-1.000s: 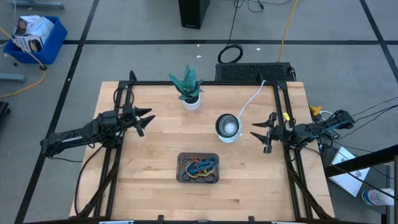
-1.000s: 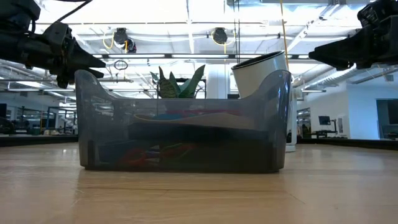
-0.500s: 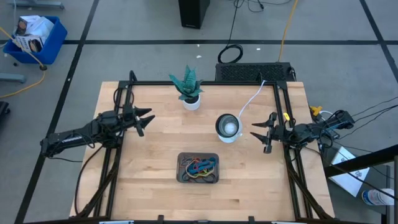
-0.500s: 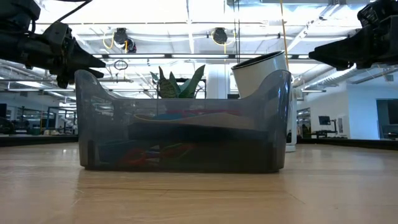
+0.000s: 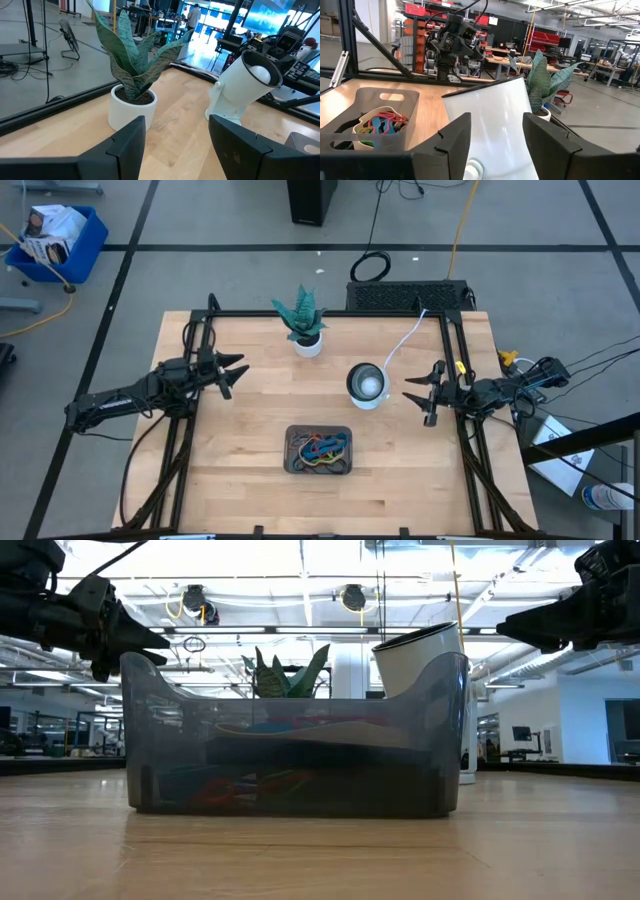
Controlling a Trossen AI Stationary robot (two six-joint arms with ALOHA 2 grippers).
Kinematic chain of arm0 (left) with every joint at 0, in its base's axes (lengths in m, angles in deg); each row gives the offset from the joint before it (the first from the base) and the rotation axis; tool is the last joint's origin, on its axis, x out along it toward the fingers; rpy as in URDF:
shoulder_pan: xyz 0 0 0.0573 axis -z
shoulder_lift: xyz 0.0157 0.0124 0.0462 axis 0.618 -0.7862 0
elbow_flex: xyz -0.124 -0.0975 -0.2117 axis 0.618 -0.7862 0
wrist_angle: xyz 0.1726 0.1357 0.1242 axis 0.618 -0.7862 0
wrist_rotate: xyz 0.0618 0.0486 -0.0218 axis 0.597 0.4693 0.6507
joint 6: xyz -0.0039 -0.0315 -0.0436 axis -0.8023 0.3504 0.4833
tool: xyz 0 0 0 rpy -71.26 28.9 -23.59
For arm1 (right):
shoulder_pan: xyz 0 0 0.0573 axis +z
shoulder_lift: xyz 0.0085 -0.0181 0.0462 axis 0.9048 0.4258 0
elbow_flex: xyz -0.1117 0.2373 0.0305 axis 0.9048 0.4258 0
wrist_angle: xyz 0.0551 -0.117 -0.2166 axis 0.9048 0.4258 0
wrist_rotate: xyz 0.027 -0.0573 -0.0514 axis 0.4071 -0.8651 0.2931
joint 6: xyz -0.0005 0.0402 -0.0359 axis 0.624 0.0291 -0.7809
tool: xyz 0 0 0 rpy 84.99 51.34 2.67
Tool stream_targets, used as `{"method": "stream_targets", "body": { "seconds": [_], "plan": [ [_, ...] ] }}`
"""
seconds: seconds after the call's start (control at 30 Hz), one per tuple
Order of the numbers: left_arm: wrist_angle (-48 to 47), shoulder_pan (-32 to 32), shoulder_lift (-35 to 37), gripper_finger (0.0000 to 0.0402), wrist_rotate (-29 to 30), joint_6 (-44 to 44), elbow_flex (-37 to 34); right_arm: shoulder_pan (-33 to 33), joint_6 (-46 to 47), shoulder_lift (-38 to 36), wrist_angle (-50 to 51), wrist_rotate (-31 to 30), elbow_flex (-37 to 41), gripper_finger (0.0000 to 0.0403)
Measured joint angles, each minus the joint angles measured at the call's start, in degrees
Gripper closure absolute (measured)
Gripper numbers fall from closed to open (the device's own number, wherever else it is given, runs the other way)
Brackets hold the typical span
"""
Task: Pick and place rubber bands into bin
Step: Return to Home Position
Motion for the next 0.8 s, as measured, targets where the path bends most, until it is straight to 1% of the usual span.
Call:
{"method": "stream_targets", "body": {
  "seconds": [0.8],
  "plan": [
    [0.0,0.0,0.0,0.0176,0.0,-0.1,0.0,0.0,0.0,0.0,0.0,0.0,0.0,0.0230]
  ]
}}
